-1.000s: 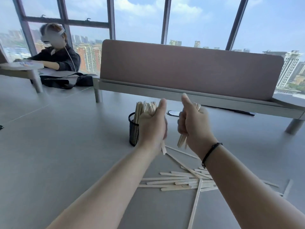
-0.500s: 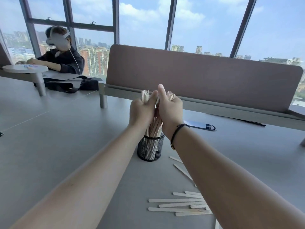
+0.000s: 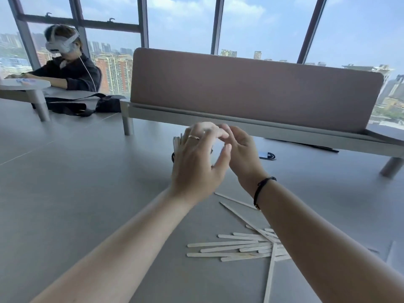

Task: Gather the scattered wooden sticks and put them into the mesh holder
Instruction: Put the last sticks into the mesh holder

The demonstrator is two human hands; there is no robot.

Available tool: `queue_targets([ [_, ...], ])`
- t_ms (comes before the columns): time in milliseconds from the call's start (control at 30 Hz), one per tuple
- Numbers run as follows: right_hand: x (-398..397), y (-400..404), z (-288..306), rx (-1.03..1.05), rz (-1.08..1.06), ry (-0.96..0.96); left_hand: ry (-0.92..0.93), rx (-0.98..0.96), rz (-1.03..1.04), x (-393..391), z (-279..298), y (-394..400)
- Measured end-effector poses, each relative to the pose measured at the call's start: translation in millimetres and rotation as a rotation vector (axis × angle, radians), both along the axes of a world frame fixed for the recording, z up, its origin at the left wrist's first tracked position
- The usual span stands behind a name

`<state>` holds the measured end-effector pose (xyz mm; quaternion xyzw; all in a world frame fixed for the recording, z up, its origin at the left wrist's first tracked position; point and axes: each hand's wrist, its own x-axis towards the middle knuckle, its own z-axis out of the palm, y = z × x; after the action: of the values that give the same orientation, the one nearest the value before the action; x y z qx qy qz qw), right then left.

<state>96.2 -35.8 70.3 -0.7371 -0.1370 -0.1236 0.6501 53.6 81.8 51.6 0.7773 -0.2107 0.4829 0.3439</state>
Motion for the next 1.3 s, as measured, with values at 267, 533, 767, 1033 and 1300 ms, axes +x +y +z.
queue_targets([
  [267, -35, -148, -48, -0.598, -0.216, 0.077, 0.976, 0.845, -0.249, -43, -46, -44],
  [533, -104, -241, -78, -1.13, -0.326, 0.064, 1.113, 0.866, -0.246, -30, -42, -36],
  [767, -96, -233, -91, -1.093, -0.293, 0.214, 0.919, 0.578, -0.198, -9, -68, -25],
  [1033, -79, -172, -86, -0.624, -0.381, 0.184, 0.782, 0.512, -0.155, -11, -80, -56],
  [1300, -80, -138, -83, -0.4, -0.201, 0.146, 0.813, 0.484, -0.162, -20, -79, -58],
])
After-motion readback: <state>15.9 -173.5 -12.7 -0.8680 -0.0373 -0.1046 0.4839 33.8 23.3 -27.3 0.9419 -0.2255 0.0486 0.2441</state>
